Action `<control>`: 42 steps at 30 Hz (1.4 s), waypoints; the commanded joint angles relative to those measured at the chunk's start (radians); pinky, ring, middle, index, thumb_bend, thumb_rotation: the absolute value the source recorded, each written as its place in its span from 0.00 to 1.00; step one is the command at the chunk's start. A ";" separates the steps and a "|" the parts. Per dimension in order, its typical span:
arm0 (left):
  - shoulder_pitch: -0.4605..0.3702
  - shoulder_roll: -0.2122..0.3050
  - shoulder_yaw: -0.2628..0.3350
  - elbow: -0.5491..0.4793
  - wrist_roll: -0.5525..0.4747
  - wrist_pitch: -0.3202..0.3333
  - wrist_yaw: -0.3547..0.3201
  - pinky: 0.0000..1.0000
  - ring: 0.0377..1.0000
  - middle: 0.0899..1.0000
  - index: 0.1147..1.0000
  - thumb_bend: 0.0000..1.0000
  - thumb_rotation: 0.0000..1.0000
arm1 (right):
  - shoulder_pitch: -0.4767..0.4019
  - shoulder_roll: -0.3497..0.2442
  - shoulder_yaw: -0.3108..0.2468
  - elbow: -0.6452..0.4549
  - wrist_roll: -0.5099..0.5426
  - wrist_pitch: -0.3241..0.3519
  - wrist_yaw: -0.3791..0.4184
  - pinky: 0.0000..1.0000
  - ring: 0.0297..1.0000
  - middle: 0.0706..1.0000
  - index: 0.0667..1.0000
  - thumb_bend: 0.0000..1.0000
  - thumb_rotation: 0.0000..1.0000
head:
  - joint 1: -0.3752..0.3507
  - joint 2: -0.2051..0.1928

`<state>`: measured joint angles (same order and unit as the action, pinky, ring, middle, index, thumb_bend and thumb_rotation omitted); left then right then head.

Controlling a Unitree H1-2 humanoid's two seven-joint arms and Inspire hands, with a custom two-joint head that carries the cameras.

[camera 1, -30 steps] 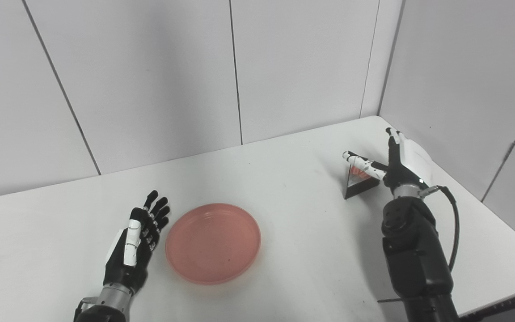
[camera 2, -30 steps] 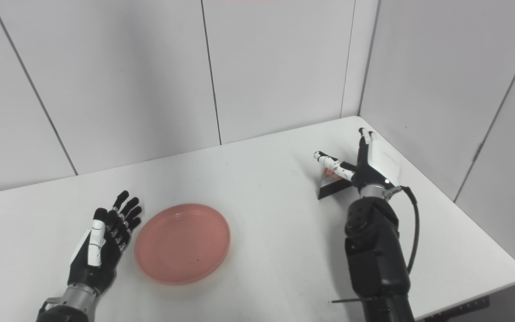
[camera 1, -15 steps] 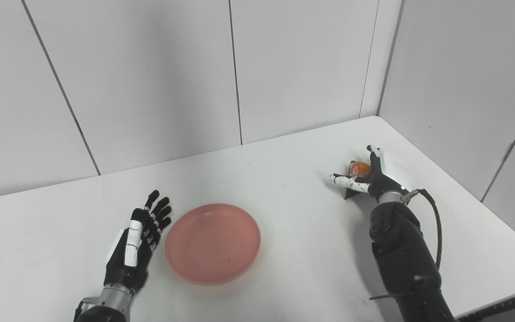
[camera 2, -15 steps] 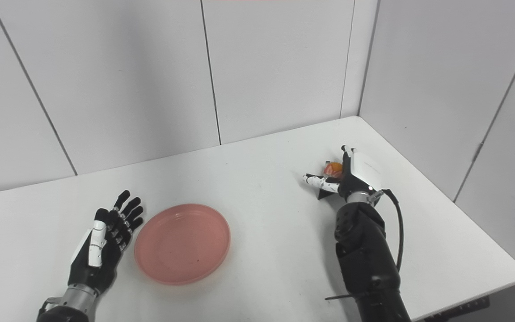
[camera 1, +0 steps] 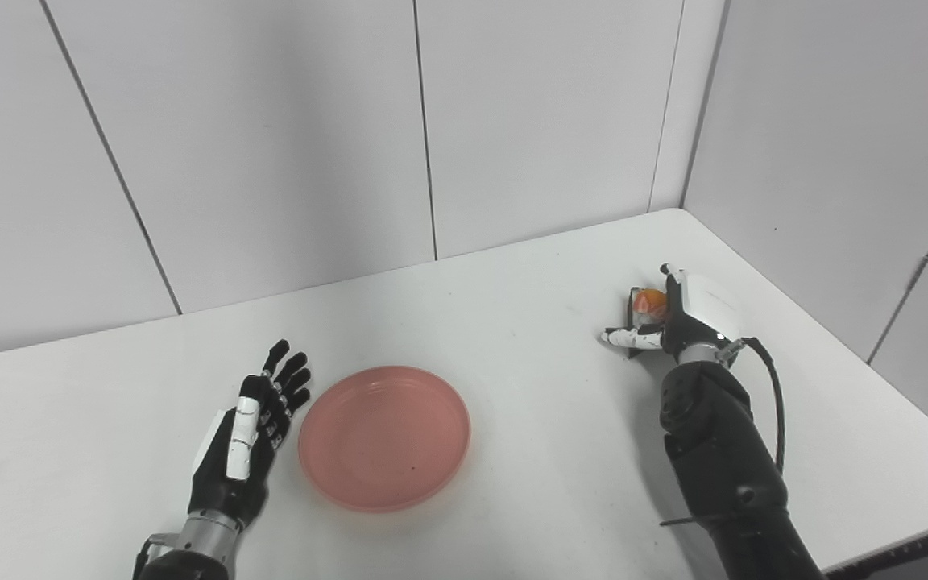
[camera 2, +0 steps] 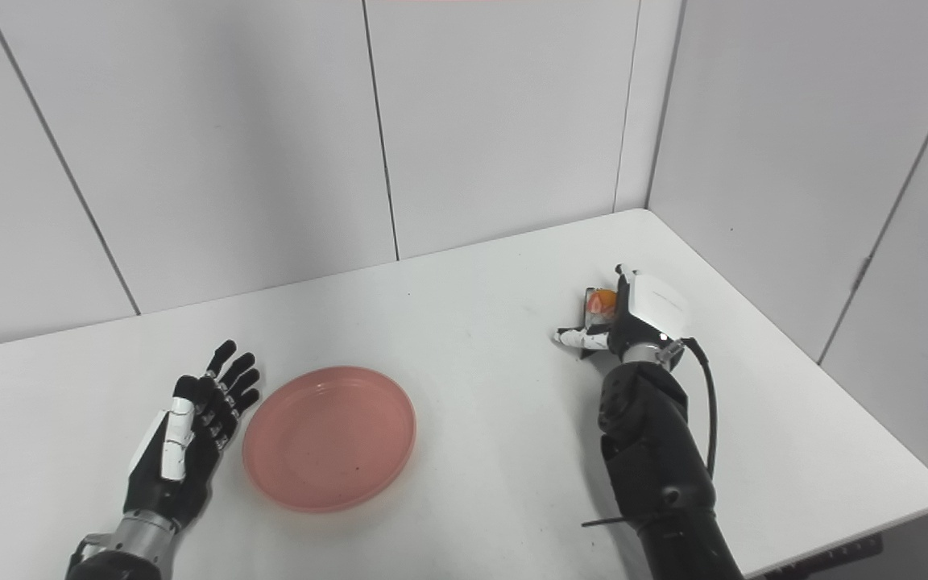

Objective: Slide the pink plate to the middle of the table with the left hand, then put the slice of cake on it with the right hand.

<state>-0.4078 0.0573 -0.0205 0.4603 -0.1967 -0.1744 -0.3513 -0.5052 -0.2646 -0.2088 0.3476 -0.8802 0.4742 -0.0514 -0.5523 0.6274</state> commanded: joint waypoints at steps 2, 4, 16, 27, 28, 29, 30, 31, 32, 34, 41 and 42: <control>0.038 0.000 -0.003 0.018 0.001 -0.024 -0.005 0.95 0.96 0.95 0.96 0.82 1.00 | -0.024 -0.019 0.003 -0.001 0.083 -0.036 -0.060 0.46 0.58 0.72 0.75 0.70 0.05 | 0.002 -0.001; 0.041 0.000 -0.005 0.012 0.001 -0.020 -0.006 0.96 0.96 0.95 0.96 0.81 1.00 | -0.019 -0.022 0.010 0.001 0.127 -0.066 -0.113 0.40 0.49 0.55 0.69 0.61 0.01 | 0.004 0.001; 0.037 -0.005 -0.009 0.022 0.013 -0.034 0.001 0.95 0.96 0.95 0.96 0.80 1.00 | -0.007 -0.052 0.080 -0.021 0.231 -0.075 -0.241 0.23 0.37 0.43 0.48 0.52 0.00 | 0.023 0.000; 0.042 -0.021 -0.013 -0.010 0.026 -0.005 0.015 0.96 0.97 0.97 0.98 0.81 1.00 | -0.001 -0.065 0.106 -0.063 0.292 -0.087 -0.260 0.33 0.39 0.46 0.48 0.52 0.00 | 0.059 0.002; 0.042 -0.022 -0.015 -0.010 0.026 -0.004 0.014 0.96 0.97 0.97 0.98 0.81 1.00 | 0.001 -0.066 0.108 -0.070 0.296 -0.090 -0.263 0.32 0.38 0.45 0.49 0.51 0.00 | 0.086 0.005; 0.042 -0.022 -0.017 -0.011 0.024 -0.002 0.012 0.97 0.97 0.97 0.98 0.81 1.00 | 0.004 -0.069 0.113 -0.083 0.296 -0.097 -0.265 0.32 0.39 0.45 0.49 0.51 0.00 | 0.091 0.006; 0.044 -0.024 -0.020 -0.014 0.025 0.003 0.012 0.97 0.97 0.97 0.98 0.81 1.00 | 0.008 -0.074 0.116 -0.096 0.299 -0.102 -0.265 0.33 0.39 0.45 0.49 0.52 0.00 | 0.119 0.008; 0.047 -0.028 -0.023 -0.026 0.027 0.011 0.016 0.97 0.97 0.97 0.98 0.80 1.00 | 0.012 -0.076 0.120 -0.119 0.303 -0.102 -0.257 0.34 0.39 0.46 0.48 0.52 0.00 | 0.125 0.008; 0.051 -0.033 -0.027 -0.037 0.031 0.019 0.022 0.97 0.98 0.97 0.98 0.80 1.00 | 0.016 -0.079 0.123 -0.140 0.309 -0.106 -0.249 0.35 0.40 0.47 0.47 0.52 0.00 | 0.160 0.011; 0.058 -0.046 -0.034 -0.056 0.042 0.032 0.039 0.97 0.98 0.97 0.98 0.79 1.00 | 0.022 -0.079 0.128 -0.190 0.328 -0.103 -0.227 0.36 0.41 0.48 0.46 0.52 0.00 | 0.198 0.010; 0.074 -0.092 -0.052 -0.109 0.084 0.071 0.102 1.00 1.00 0.99 1.00 0.75 1.00 | 0.047 -0.055 0.192 -0.363 0.365 -0.097 -0.127 0.28 0.36 0.47 0.50 0.51 0.00 | 0.300 0.016; 0.075 -0.095 -0.054 -0.116 0.088 0.078 0.108 1.00 1.00 0.99 1.00 0.75 1.00 | 0.051 -0.050 0.206 -0.378 0.369 -0.100 -0.114 0.27 0.35 0.46 0.51 0.51 0.00 | 0.303 0.017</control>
<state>-0.3464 -0.0304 -0.0716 0.3525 -0.1170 -0.1021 -0.2565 -0.4337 -0.3122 -0.0092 0.0113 -0.5165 0.4044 -0.1795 -0.2533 0.6443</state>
